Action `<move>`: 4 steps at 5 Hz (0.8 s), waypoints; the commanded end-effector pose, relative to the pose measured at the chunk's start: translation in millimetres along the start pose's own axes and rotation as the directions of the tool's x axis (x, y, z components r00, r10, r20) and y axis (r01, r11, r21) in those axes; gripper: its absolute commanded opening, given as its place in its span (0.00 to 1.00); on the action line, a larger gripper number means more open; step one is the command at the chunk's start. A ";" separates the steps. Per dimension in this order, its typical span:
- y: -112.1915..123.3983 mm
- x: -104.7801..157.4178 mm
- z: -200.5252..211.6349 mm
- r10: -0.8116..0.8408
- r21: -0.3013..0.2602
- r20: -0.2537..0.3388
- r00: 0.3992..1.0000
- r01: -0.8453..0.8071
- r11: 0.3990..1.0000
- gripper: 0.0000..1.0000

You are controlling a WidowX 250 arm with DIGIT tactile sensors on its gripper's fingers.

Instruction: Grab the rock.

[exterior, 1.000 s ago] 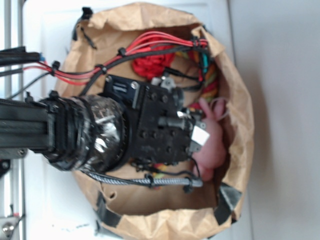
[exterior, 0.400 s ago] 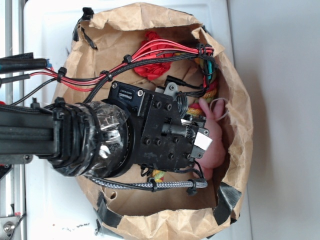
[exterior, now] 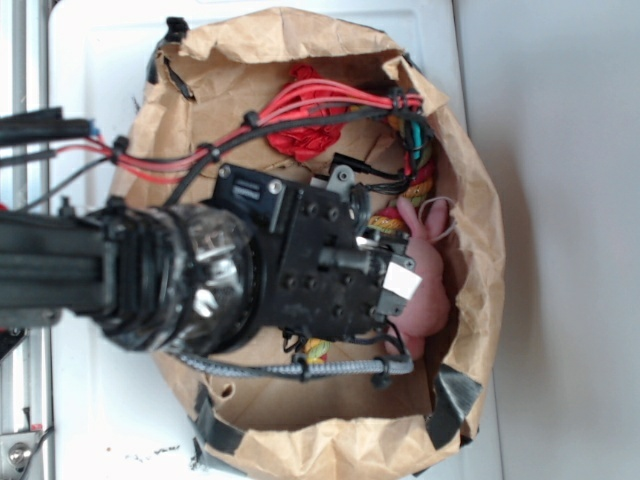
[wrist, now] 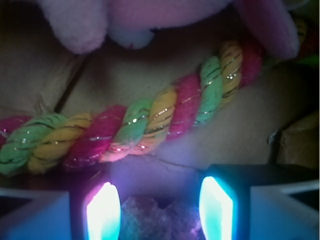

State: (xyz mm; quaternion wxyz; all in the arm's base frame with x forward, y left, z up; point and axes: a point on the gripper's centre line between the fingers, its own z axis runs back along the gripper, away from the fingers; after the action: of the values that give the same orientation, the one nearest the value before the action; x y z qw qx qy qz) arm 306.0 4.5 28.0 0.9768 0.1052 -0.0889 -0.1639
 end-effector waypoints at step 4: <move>64.0 -30.2 135.1 0.250 -0.178 0.005 0.968 -0.245 0.953 0.00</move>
State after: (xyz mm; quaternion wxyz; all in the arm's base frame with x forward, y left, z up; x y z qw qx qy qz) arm 265.5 44.0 146.9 0.9967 -0.0066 -0.0602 -0.0538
